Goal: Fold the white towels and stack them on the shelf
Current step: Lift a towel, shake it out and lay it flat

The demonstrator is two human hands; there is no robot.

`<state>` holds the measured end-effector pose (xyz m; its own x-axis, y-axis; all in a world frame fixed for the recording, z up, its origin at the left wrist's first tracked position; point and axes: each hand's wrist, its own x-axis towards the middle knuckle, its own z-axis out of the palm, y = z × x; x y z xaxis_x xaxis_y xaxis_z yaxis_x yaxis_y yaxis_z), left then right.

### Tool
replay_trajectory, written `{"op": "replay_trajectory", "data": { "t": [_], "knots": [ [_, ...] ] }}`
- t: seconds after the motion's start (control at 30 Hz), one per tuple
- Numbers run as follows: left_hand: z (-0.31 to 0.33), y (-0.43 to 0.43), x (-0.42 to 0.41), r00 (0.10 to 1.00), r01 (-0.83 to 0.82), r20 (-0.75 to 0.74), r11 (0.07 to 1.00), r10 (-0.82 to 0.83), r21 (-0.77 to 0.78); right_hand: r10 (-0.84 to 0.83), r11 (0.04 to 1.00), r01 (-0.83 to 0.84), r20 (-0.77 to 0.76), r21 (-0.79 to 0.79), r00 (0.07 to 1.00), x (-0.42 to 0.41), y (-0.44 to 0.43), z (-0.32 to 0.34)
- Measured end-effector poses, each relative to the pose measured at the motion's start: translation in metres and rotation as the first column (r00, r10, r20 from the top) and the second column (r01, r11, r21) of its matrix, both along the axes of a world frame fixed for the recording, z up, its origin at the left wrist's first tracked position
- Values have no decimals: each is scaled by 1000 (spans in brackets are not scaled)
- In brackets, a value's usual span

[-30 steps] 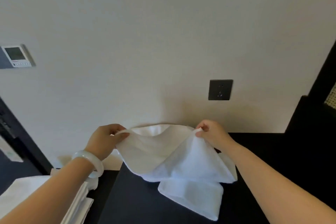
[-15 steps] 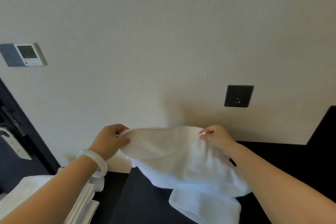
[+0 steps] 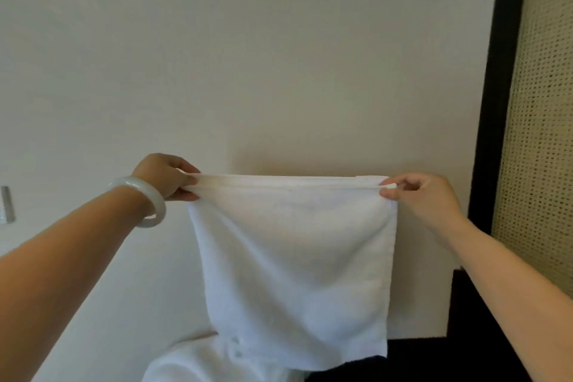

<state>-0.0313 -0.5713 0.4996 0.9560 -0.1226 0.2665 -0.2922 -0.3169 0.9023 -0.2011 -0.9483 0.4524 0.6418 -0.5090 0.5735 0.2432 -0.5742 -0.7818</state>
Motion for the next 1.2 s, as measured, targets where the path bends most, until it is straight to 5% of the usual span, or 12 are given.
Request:
{"op": "replay_trajectory", "data": {
  "t": [0.13,0.27,0.4,0.63,0.73,0.9,0.97,1.1,1.2],
  "knots": [
    [35,-18,-16,996,85,-23,995,-86,-50,-1,997,2,-6,72,1000,-26,-14,27],
    [63,-17,-22,991,121,-61,989,-116,90,109,984,-123,115,129,987,-42,-19,49],
    [74,-14,-22,933,252,-253,967,-255,-46,170,978,-174,43,117,985,-51,-29,60],
    [34,-24,-20,869,249,-397,954,-297,-168,182,950,-135,-145,282,973,-31,-62,17],
    [28,-39,-27,914,255,-278,952,-295,-169,123,958,-77,-153,277,981,-24,-64,11],
    [46,-39,-53,951,111,261,973,-163,202,60,982,-80,116,173,991,-60,-53,32],
    [28,-25,-69,934,125,301,965,-194,231,95,984,-112,130,135,987,-86,-46,16],
    [-72,-3,-93,951,232,116,911,-286,342,143,981,-122,-135,151,980,-119,-33,-82],
    [-172,1,-108,954,301,-123,844,-275,444,106,987,-36,-469,155,877,-128,-22,-177]
  ]
}}
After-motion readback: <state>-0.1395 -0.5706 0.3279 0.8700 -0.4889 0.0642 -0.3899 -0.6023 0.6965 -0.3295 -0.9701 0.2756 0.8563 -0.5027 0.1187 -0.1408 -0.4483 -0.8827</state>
